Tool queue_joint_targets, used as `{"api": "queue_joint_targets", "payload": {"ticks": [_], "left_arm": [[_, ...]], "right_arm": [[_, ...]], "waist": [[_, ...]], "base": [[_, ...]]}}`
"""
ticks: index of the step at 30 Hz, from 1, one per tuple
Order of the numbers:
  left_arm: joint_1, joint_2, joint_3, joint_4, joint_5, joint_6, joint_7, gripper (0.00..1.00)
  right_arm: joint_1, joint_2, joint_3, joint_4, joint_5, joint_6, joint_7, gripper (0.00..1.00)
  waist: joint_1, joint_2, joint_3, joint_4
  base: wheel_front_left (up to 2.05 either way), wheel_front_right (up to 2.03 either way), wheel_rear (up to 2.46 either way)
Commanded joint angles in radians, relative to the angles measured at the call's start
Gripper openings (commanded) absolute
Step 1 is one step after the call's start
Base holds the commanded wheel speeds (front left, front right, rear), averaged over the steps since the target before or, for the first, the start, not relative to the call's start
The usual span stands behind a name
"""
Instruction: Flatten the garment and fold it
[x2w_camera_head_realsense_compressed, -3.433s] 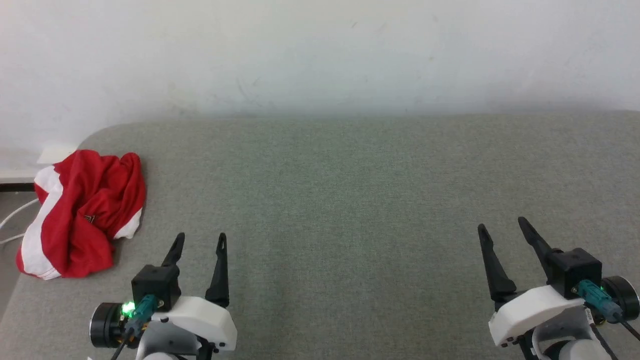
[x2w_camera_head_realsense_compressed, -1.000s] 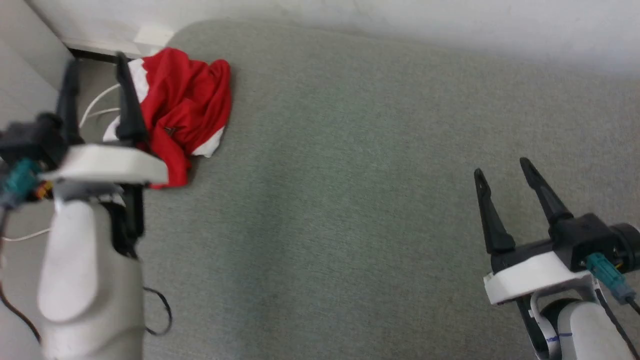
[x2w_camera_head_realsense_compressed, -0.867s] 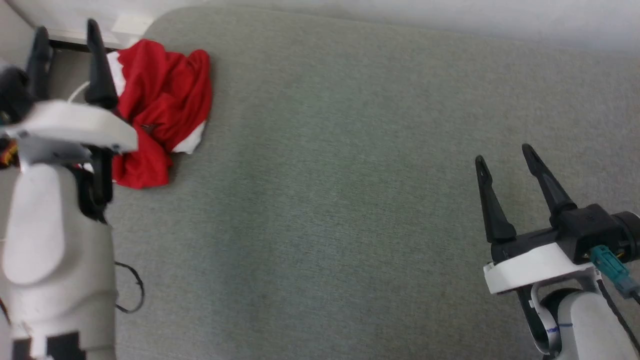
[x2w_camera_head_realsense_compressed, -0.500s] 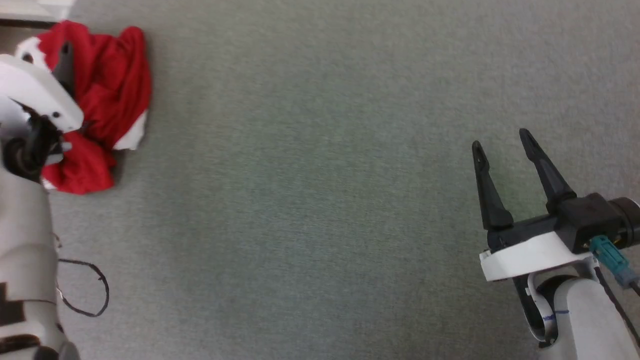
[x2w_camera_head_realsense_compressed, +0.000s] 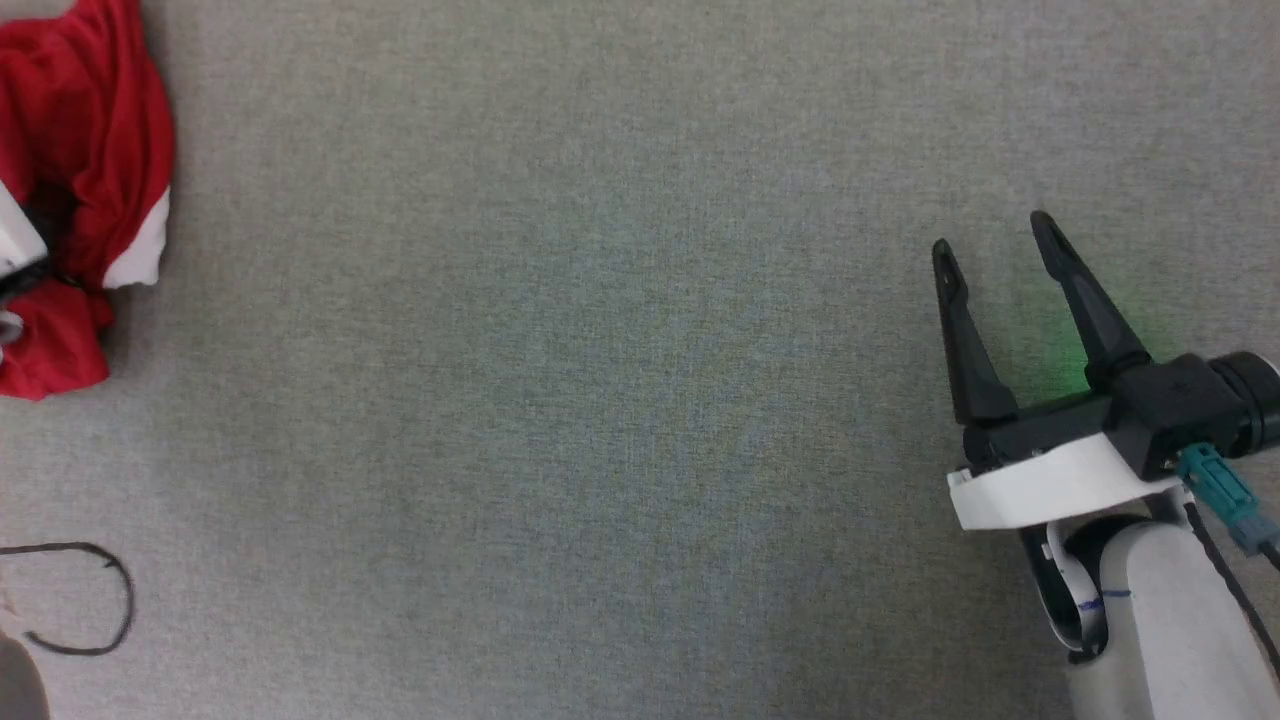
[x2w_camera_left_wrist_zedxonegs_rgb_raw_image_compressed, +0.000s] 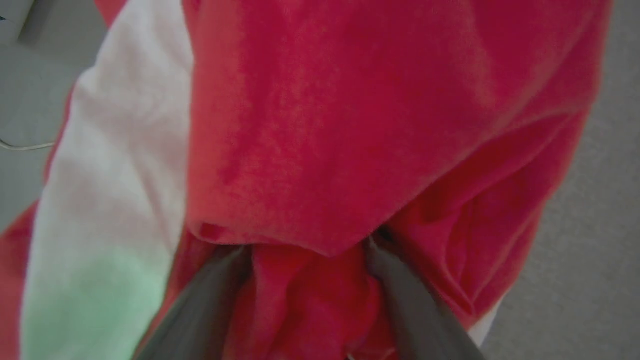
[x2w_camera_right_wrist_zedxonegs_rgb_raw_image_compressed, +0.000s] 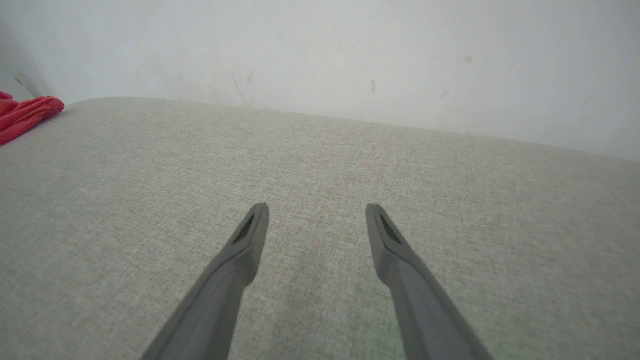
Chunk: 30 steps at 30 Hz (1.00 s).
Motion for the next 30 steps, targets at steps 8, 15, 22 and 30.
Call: {"api": "queue_joint_targets", "payload": {"ticks": [8,15,22,30], "left_arm": [[0.008,-0.039,0.005,-0.01,-0.043,0.036,0.065,0.0],[-0.037,-0.029,-0.028,-0.164,0.066,0.099,-0.319,0.0],[-0.061,-0.026,-0.079,-0.215,0.157,0.119,-0.609,0.0],[-0.08,-0.065,-0.158,-0.258,0.225,0.086,-0.928,0.0]], "right_arm": [[-0.025,0.001,0.001,0.018,-0.004,-0.001,-0.007,1.0],[-0.001,0.001,-0.009,0.052,0.009,-0.001,-0.018,1.0],[0.035,0.001,-0.024,0.075,0.03,-0.001,-0.03,1.0],[0.12,0.001,-0.09,0.082,0.06,-0.001,-0.03,1.0]], "waist": [[0.0001,0.0,-0.03,0.015],[0.0001,0.0,-0.162,0.034],[0.0001,0.0,-0.292,0.012],[0.0001,0.0,-0.432,-0.048]], "base": [[0.0,0.0,0.0],[0.0,0.0,0.0],[0.0,0.0,0.0],[0.0,0.0,0.0]]}}
